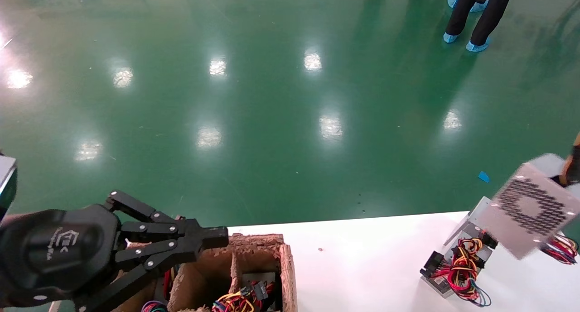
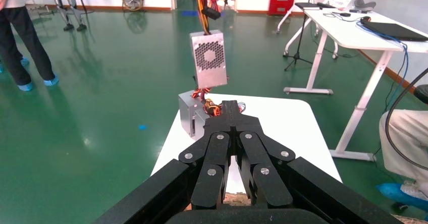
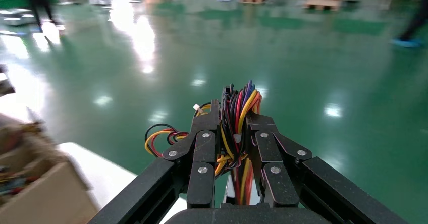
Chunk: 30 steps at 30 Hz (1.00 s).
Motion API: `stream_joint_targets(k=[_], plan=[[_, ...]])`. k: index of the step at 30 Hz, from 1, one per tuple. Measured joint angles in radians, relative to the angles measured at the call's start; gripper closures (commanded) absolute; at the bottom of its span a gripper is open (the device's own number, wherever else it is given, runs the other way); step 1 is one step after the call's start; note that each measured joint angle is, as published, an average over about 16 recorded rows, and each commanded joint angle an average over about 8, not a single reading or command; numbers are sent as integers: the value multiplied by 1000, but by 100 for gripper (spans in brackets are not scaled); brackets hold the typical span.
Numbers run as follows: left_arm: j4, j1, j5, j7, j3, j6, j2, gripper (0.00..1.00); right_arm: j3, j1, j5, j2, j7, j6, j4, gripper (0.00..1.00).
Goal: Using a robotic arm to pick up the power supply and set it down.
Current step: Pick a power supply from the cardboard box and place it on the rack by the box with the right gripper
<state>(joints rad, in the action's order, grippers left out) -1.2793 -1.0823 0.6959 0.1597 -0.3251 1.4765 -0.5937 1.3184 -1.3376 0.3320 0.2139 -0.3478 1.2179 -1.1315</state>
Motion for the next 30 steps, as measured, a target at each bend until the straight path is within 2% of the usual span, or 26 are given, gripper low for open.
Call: stream_joint_targets(k=[7,18,30], plan=[[0,0,0,0,0,0,0,100,69,-11,83,35,-68,-62,31,100],[0,0,0,0,-1,0,0,100,136,-28,150,72,-139,-163,42,100],[0,0,-1,0,-1,0,0,100,240,-26,203,50,-184,-232,52,100]])
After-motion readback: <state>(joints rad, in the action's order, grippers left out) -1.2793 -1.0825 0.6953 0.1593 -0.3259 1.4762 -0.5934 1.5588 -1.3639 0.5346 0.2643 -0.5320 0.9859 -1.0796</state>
